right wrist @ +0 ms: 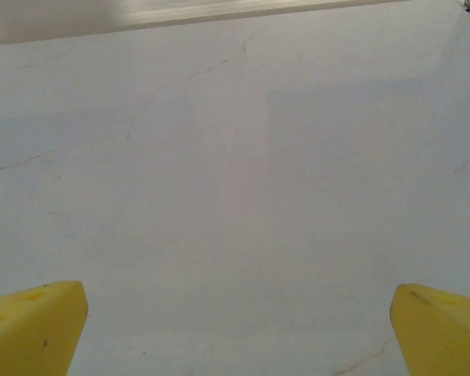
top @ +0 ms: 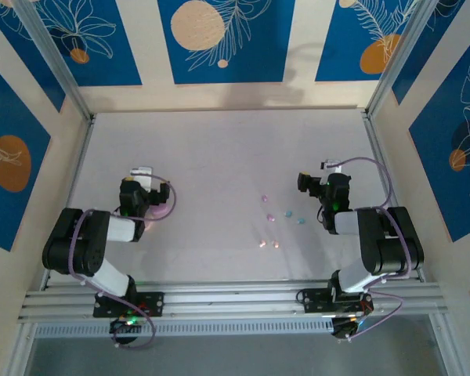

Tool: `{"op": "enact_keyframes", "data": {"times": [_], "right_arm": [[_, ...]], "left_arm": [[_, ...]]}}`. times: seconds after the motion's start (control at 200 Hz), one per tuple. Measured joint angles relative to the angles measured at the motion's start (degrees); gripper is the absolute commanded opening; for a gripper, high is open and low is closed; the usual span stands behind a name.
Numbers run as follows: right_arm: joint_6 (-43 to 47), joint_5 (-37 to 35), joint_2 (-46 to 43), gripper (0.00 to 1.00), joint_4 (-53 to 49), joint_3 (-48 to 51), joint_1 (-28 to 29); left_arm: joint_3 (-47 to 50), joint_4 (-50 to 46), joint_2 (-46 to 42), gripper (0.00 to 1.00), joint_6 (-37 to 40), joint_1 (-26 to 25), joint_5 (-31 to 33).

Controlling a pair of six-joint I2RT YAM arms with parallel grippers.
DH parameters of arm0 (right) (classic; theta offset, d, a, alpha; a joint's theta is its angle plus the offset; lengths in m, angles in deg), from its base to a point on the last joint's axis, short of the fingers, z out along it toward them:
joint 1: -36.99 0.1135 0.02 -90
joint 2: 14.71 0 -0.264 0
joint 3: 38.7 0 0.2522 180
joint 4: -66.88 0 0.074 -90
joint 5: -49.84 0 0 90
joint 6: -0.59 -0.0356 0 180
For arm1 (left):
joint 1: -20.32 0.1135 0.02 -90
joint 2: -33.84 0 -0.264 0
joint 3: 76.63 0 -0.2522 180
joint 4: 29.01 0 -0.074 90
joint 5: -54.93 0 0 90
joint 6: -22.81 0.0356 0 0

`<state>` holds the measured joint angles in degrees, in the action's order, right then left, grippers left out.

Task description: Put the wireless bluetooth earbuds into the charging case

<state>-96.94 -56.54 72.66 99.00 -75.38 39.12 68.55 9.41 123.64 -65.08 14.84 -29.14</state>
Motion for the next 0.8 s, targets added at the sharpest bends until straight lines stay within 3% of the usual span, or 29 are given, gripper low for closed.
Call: {"op": "enact_keyframes", "data": {"times": [0.8], "right_arm": [[-0.4,0.3,0.0,0.99,0.0,0.0,-0.7]], "left_arm": [[0.0,0.0,0.0,1.00,0.0,0.2,-0.6]]}}
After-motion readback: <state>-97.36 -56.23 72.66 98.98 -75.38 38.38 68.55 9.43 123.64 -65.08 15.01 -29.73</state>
